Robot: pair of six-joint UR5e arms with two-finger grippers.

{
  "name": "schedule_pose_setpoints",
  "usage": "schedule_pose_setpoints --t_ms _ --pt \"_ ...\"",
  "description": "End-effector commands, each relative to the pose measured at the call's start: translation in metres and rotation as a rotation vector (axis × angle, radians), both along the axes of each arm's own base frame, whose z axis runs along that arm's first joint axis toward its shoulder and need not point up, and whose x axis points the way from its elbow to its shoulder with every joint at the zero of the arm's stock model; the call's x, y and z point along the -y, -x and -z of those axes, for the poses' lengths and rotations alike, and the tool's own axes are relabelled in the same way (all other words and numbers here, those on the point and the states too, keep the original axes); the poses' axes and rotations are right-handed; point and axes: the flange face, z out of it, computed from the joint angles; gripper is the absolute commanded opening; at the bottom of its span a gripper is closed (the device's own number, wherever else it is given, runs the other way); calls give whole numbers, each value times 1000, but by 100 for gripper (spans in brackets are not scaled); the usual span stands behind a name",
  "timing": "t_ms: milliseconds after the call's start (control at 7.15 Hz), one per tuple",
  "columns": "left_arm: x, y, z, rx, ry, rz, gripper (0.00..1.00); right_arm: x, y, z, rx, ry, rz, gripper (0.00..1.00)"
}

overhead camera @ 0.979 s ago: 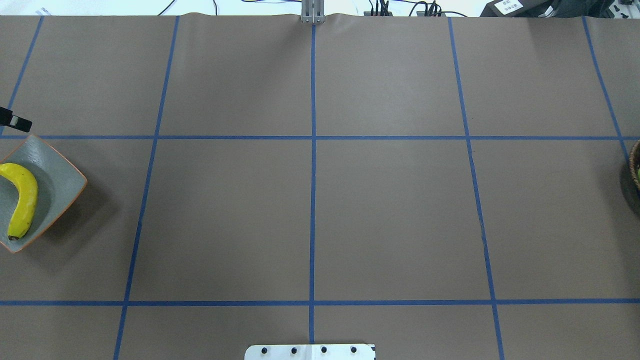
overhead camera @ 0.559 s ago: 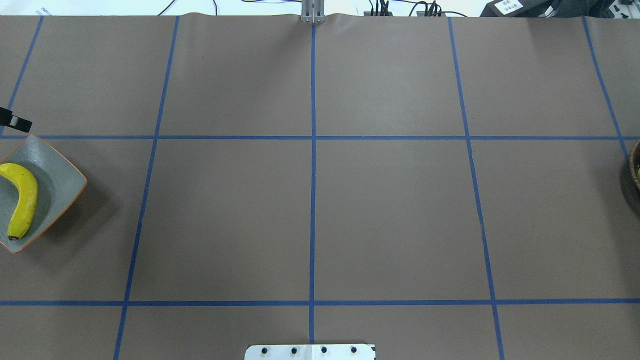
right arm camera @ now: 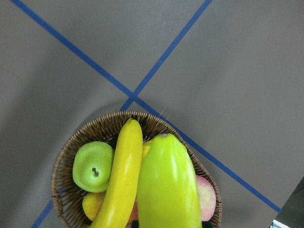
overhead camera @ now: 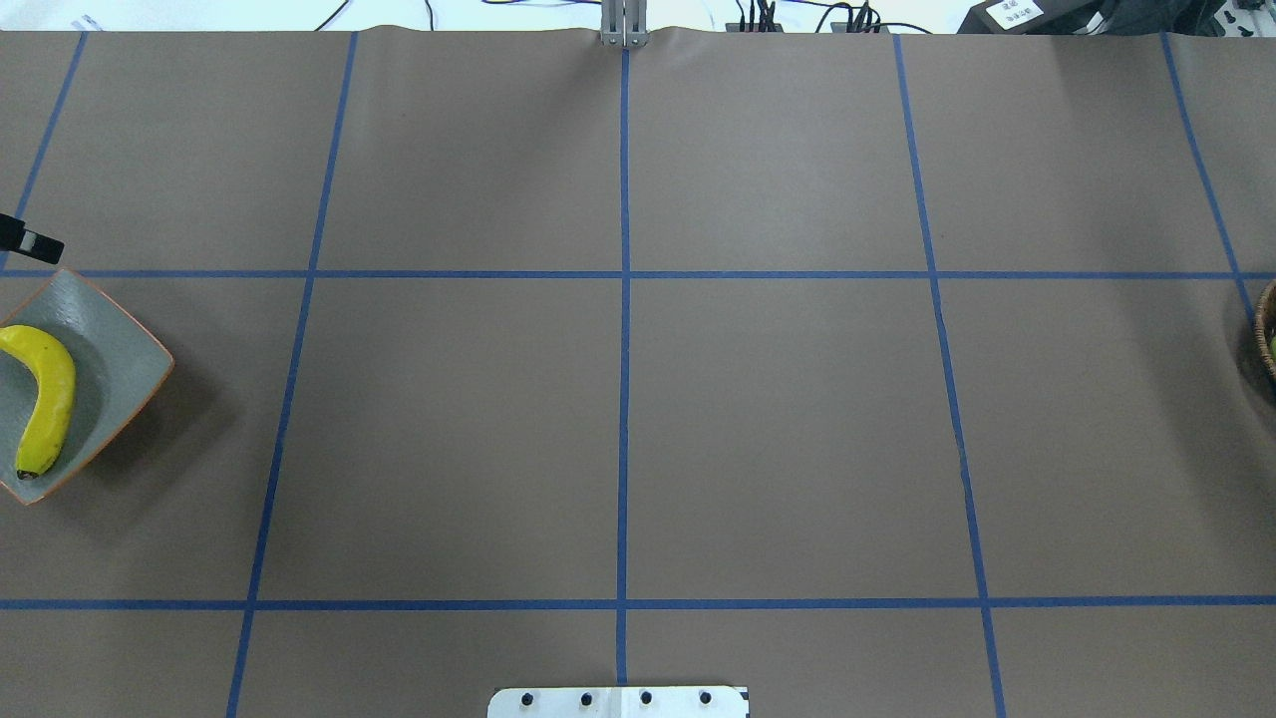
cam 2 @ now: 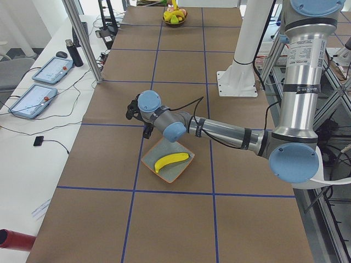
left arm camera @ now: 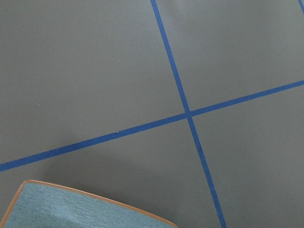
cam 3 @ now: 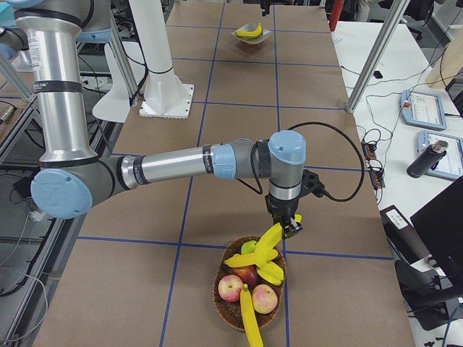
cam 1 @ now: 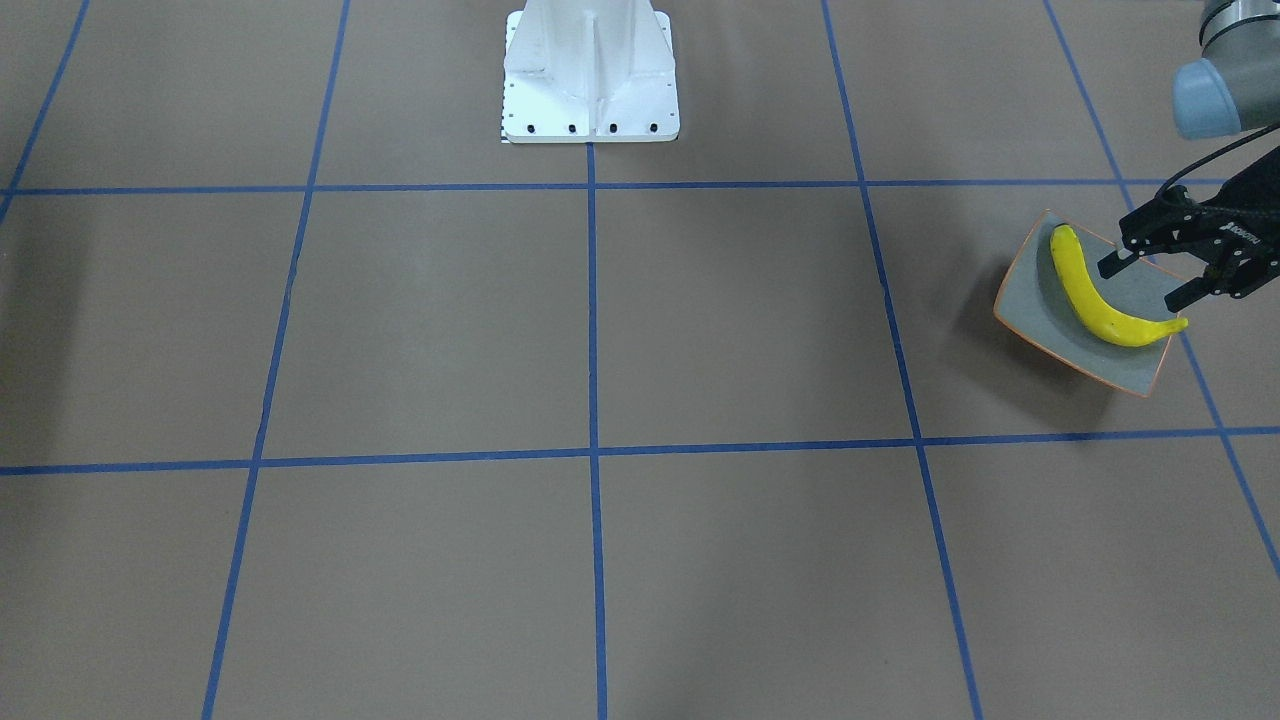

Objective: Transfer all bananas from basket to plate

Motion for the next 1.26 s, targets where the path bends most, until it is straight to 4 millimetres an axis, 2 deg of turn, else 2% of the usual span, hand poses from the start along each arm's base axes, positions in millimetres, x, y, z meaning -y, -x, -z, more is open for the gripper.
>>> schedule_pose_setpoints --t_ms 0,140,420,559,839,1119 --pt "0 -1 4 -3 -6 0 100 30 28 50 131 85 -162 0" --pt "-1 0 10 -9 3 9 100 34 50 77 187 135 -236 0" --pt "-1 -3 40 -39 -90 10 100 46 108 143 249 183 -308 0" --pt "6 -5 61 -63 -132 23 100 49 135 175 279 212 -348 0" --pt "37 -16 128 -98 -172 82 99 53 194 233 339 294 -416 0" --pt "52 -53 171 -84 -251 109 99 50 257 297 405 391 -474 0"
